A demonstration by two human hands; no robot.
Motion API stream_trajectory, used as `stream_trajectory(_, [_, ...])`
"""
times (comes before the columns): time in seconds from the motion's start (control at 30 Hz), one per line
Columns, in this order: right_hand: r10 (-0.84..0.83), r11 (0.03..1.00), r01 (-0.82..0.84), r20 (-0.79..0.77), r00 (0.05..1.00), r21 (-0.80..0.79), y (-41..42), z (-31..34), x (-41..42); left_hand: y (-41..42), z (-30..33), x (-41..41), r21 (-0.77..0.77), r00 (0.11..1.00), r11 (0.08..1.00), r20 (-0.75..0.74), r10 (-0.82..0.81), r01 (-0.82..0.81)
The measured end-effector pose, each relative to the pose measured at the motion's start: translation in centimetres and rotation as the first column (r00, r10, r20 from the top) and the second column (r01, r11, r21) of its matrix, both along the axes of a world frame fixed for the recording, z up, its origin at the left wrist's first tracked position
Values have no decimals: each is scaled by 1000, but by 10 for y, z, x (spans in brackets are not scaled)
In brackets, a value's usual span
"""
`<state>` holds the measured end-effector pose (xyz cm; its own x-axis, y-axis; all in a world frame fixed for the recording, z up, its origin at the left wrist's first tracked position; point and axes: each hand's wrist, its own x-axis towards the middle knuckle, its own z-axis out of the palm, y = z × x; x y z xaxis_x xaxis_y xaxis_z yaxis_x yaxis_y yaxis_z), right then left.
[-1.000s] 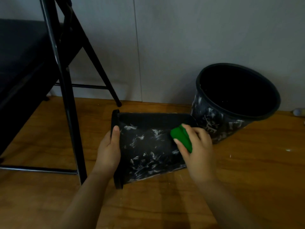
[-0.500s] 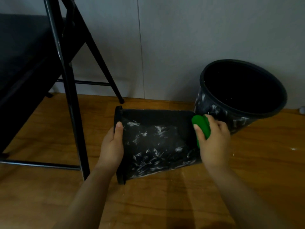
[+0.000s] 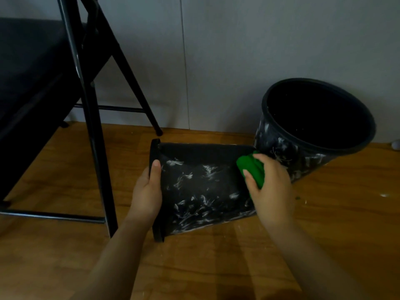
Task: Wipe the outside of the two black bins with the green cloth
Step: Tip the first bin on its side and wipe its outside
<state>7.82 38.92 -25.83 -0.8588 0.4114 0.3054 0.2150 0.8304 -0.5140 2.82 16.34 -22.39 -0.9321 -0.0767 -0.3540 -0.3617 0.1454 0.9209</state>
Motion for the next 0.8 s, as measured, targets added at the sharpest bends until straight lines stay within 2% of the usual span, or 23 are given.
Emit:
stream_trajectory(0.1, [184,983,-185,-26,983,-16,-12,0,2,-1,0,-1,3,1000,1000,13,-10,10])
stream_trajectory(0.13, [199,980,-200,-28,980,-19,-10,0,0,-1,0,-2,3,1000,1000,14,-13,13])
stream_trajectory(0.3, [-11,997,6,-54,998,-76,-6,3,0,1,1,-3,-18,1000,1000,4,6,-6])
stream_trajectory(0.47, [228,974,-228,-26,973,-2,-30,2,4,-1,-2,-6,-26,1000,1000,17,-6,7])
stream_trajectory(0.6, [27,999,-27,-11,1000,-24,-9,2,-9,-2,-5,-7,-27,1000,1000,20,-3,4])
stream_trajectory(0.67, [4,1000,-4,-22,1000,4,-15,0,-2,-1,-5,-6,-25,1000,1000,14,-1,1])
stream_trajectory(0.8, [242,968,-241,-6,970,75,-39,-3,8,-1,-4,-8,-3,1000,1000,25,-8,8])
